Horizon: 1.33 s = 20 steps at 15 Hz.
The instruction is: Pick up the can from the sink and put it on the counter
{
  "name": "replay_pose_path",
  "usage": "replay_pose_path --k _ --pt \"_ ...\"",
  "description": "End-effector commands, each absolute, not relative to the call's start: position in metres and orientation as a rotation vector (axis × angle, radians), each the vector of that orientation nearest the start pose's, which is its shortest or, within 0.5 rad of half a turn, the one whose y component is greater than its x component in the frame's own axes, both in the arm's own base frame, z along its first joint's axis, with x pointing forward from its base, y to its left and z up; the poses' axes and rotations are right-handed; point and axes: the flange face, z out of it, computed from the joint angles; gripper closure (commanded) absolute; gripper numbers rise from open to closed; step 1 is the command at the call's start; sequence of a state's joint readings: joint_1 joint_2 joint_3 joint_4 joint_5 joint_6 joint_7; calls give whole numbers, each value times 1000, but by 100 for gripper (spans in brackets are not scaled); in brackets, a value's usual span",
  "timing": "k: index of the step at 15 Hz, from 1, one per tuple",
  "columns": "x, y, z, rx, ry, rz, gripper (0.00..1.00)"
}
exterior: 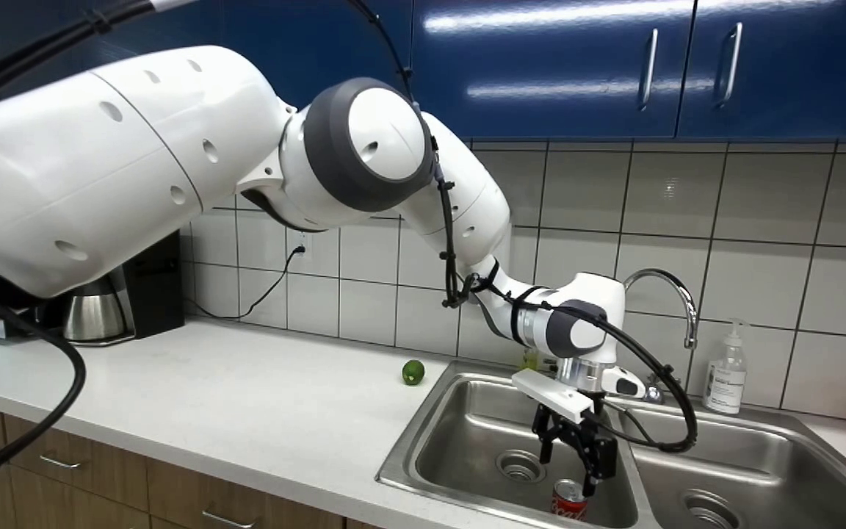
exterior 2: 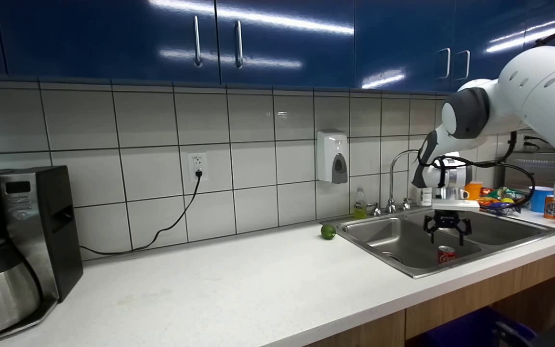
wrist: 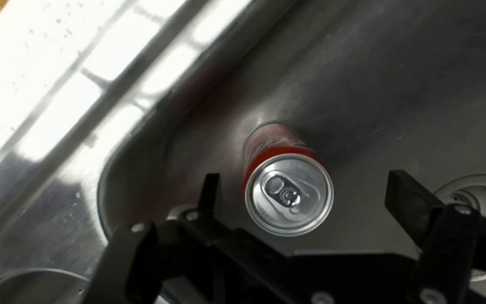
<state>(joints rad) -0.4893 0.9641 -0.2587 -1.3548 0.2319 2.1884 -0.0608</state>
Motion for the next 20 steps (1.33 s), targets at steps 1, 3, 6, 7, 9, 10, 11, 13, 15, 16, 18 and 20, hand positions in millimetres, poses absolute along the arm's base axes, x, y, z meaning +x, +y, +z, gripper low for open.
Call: replay_pose_path --k 1,3,6,7,9,10,11,13,15,16,18,20 --pt "562 -464 136 -2930 1127 138 0" --pt "561 -465 131 -2929 1128 142 0" --pt "560 -465 125 -2931 1129 143 0" --pt "560 -466 122 -2931 1130 143 0" --pt "560 -466 118 -2932 1130 143 0" --pt "560 -467 116 -2934 1130 144 0" --pt "560 -467 115 -2934 1131 144 0" --pt "560 -468 110 -2938 1131 143 0" --pt "560 -467 105 -2940 1133 145 0" --pt "560 -467 103 -2941 1132 146 0" --pt "560 -467 100 -2944 1130 149 0" --pt "561 -466 97 -2947 1128 149 0"
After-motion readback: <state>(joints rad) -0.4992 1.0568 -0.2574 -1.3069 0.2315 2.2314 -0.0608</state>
